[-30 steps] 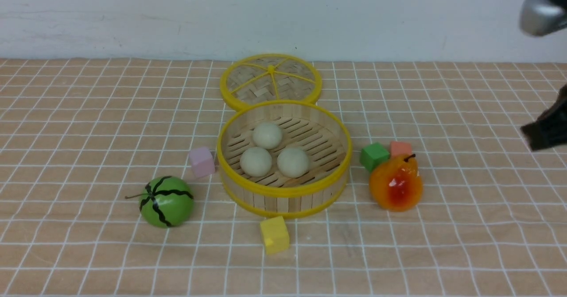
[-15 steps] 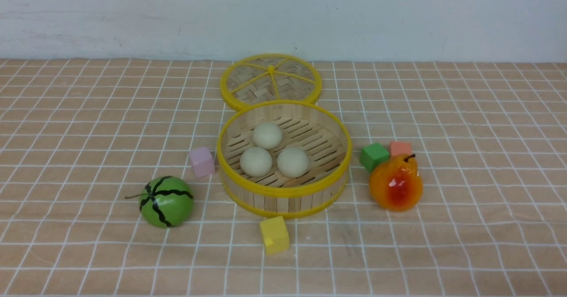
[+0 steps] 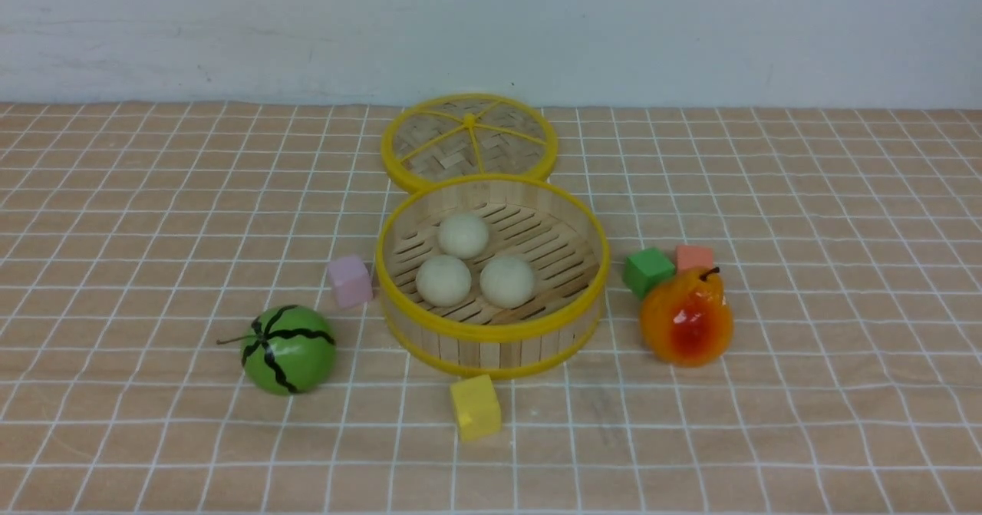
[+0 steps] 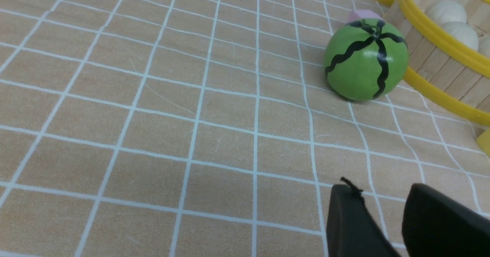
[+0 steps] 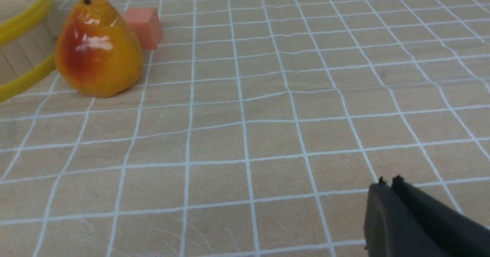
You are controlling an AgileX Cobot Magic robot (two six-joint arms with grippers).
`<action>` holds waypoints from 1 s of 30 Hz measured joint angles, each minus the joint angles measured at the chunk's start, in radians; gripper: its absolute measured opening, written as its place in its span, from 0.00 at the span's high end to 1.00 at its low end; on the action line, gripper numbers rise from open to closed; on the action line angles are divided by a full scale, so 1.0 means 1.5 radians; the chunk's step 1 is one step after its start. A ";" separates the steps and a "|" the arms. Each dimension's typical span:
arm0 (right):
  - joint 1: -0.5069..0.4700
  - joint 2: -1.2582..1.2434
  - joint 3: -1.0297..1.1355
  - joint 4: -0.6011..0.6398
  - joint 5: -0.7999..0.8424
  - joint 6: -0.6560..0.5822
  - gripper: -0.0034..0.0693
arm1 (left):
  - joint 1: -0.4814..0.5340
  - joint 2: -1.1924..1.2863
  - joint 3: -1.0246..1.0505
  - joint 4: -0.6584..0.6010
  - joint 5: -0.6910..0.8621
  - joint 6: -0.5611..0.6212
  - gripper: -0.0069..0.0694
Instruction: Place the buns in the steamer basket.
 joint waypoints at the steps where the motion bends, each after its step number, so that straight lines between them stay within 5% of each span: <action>1: -0.003 0.000 0.000 0.011 0.000 -0.011 0.94 | 0.000 0.000 0.000 0.000 0.000 0.000 0.63; 30: -0.007 0.000 0.001 0.028 -0.005 -0.032 0.89 | 0.000 -0.001 0.000 0.000 0.001 0.000 0.60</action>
